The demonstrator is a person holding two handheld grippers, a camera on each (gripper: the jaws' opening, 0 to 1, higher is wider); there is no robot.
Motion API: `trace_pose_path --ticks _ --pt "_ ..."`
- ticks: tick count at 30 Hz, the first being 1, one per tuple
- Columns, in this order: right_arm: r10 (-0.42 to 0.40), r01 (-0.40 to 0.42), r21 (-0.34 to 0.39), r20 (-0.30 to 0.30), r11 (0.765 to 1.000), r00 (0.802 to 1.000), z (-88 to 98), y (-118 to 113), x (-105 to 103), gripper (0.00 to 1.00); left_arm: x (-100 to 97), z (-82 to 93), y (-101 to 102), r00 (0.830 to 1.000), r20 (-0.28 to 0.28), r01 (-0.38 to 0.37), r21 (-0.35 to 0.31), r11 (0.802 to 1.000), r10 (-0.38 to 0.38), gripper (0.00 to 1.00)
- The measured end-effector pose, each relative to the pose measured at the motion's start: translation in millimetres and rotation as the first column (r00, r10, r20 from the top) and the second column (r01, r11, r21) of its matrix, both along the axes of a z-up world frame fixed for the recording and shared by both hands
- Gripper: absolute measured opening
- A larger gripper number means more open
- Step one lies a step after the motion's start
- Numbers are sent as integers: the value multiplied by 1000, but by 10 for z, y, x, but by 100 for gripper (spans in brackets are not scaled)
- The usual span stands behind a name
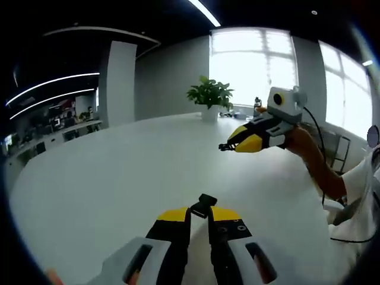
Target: Snap the two parts of the plastic buckle together until the buckle closes and remains connected.
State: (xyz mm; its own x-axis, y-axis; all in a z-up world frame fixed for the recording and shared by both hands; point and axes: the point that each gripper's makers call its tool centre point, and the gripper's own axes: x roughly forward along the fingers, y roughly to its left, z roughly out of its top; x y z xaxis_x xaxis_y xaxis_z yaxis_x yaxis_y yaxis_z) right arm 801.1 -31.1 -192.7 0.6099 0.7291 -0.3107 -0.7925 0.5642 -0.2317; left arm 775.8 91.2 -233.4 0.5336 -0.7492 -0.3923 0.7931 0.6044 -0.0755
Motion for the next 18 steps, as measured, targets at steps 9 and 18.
trace_pose_path --ticks 9,18 --pt "26 -26 3 36 1000 999 141 165 234 13 177 80 -19 1000 7 -23 -50 998 23 11" --pt "107 -108 27 28 994 994 69 361 271 13 231 52 -71 999 13 -32 -46 998 32 11"
